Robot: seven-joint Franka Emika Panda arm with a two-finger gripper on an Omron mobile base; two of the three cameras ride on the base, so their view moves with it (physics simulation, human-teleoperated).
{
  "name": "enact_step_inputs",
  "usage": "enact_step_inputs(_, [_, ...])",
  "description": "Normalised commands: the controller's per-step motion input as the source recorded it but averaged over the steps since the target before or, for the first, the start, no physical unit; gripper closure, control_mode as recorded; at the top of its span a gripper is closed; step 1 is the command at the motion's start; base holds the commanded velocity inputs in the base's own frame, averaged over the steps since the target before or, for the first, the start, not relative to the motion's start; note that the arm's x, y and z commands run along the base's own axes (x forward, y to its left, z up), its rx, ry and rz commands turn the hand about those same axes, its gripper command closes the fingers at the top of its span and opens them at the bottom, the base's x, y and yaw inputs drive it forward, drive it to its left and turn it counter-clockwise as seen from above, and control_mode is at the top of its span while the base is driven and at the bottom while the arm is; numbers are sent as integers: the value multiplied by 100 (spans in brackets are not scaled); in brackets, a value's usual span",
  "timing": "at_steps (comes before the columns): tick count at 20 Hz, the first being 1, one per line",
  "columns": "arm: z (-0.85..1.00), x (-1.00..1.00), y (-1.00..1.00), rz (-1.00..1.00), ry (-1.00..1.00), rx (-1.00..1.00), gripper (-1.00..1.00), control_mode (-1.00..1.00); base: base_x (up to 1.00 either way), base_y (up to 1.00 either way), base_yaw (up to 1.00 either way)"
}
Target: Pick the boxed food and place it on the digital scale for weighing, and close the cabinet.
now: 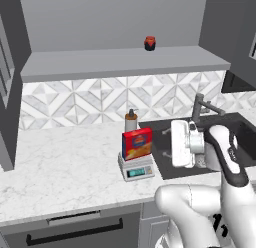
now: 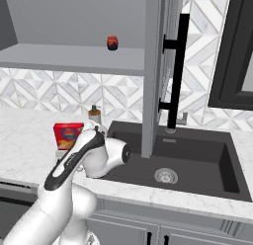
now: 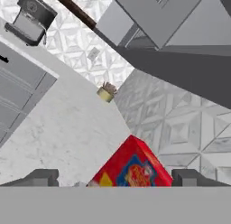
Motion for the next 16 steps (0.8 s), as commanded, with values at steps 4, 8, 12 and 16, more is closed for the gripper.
enact_step_inputs(4, [51, -98, -12, -37, -30, 0, -100, -100, 0, 0, 0])
enact_step_inputs(8, [43, -92, -8, -37, -37, -5, -100, -100, 0, 0, 0])
enact_step_inputs(12, [23, -81, 8, -47, -49, -18, -100, -100, 0, 0, 0])
enact_step_inputs(16, [8, -56, 0, -53, -48, -16, -100, -100, 0, 0, 0])
